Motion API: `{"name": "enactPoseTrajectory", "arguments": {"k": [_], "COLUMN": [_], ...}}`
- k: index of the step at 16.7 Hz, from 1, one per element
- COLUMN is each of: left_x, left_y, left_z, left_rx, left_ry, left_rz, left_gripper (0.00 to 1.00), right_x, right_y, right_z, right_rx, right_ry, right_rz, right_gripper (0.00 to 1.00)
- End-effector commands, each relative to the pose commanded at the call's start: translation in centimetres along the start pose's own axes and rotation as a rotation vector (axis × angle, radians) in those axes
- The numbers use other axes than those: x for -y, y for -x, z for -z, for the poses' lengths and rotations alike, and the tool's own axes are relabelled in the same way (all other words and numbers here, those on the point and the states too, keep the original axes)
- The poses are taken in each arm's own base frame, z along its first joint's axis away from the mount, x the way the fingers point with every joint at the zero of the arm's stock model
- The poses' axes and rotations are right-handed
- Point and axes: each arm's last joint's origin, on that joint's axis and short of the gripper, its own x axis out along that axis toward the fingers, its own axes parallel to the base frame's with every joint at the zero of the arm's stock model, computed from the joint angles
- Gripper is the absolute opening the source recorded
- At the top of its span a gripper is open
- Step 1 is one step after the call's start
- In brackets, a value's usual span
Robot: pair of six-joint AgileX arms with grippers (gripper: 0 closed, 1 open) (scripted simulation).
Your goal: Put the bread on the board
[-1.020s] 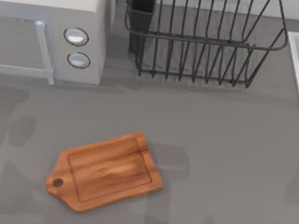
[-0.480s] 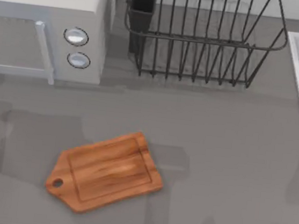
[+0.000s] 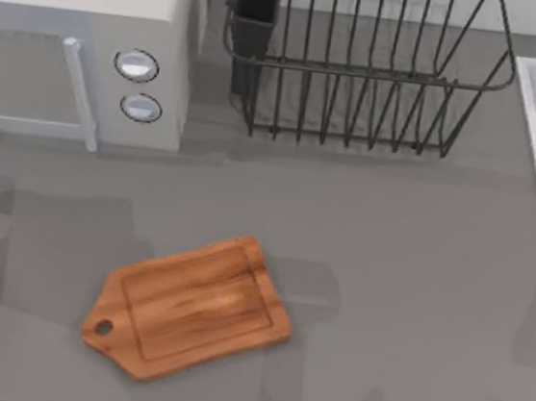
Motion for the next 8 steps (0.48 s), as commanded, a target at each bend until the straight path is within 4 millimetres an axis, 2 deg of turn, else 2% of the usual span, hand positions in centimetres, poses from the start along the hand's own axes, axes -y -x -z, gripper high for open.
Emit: {"name": "enactPoseTrajectory", "arguments": {"k": [2, 8], "left_x": [-0.3, -0.4], "left_y": [-1.0, -6.5], "left_z": [0.3, 0.6], "left_rx": [-0.005, -0.015], "left_ry": [0.001, 0.002], "left_rz": [0.001, 0.005], "left_gripper": [1.0, 1.0], "right_x": [0.0, 0.0], "right_y": [0.0, 0.0], "right_z": [0.0, 0.0], "right_rx": [0.0, 0.0], "right_ry": [0.0, 0.0], "right_rz": [0.0, 0.0], "right_gripper": [1.0, 1.0]}}
